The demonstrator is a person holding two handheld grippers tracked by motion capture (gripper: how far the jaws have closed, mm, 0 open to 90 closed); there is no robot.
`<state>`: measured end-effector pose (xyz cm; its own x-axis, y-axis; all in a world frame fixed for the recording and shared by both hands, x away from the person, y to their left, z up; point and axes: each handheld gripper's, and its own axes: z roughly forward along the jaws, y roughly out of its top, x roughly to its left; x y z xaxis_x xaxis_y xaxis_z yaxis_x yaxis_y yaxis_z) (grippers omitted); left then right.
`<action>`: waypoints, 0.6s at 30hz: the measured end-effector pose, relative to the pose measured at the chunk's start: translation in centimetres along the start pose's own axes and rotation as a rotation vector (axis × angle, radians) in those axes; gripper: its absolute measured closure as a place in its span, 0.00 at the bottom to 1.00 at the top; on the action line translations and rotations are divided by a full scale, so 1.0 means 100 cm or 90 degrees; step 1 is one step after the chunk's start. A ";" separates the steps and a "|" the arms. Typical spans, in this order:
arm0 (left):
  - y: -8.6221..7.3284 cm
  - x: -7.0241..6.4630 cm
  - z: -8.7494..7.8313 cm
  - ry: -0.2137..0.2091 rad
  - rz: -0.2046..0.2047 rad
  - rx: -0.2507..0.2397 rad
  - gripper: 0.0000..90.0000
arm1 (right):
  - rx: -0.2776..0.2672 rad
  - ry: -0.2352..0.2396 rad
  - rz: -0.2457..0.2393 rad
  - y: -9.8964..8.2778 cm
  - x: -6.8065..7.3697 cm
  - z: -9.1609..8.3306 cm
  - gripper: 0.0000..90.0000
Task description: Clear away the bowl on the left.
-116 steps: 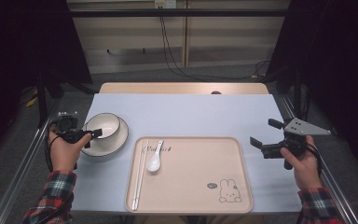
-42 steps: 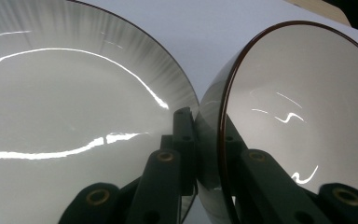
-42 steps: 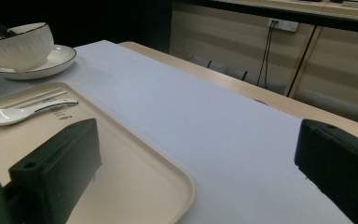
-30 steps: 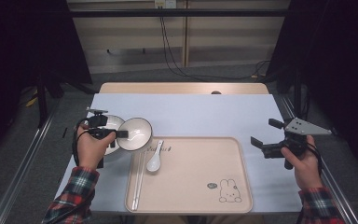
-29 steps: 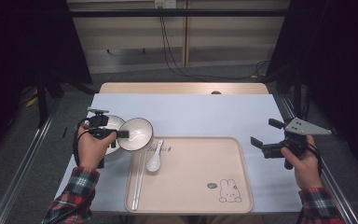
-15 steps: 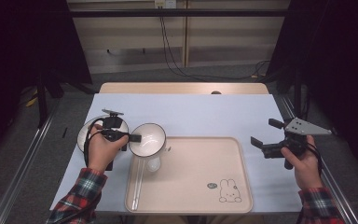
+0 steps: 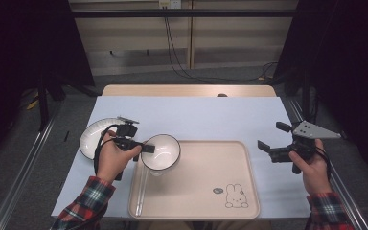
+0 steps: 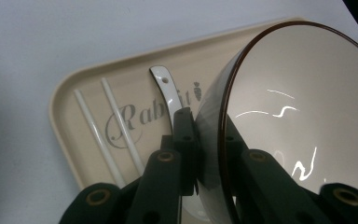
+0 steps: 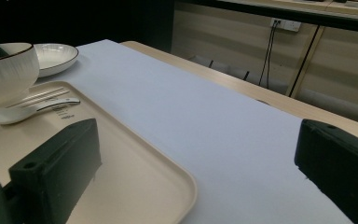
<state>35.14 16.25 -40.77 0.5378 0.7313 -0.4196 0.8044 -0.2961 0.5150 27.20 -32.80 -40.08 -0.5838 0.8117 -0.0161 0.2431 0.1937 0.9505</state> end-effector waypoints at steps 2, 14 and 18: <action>-0.001 -0.002 0.001 -0.004 0.007 0.004 0.92 | 0.000 -0.002 0.000 0.000 0.000 0.000 0.00; -0.009 -0.019 0.008 -0.024 0.039 0.027 0.92 | 0.001 0.003 -0.002 0.000 0.000 0.000 0.00; -0.011 -0.024 0.008 -0.026 0.054 0.033 0.92 | 0.000 0.002 -0.001 0.000 0.000 0.001 0.00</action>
<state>33.19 14.30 -40.94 0.6137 0.6766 -0.4069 0.7668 -0.3880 0.5114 27.25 -32.74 -40.14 -0.5870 0.8094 -0.0160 0.2431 0.1950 0.9502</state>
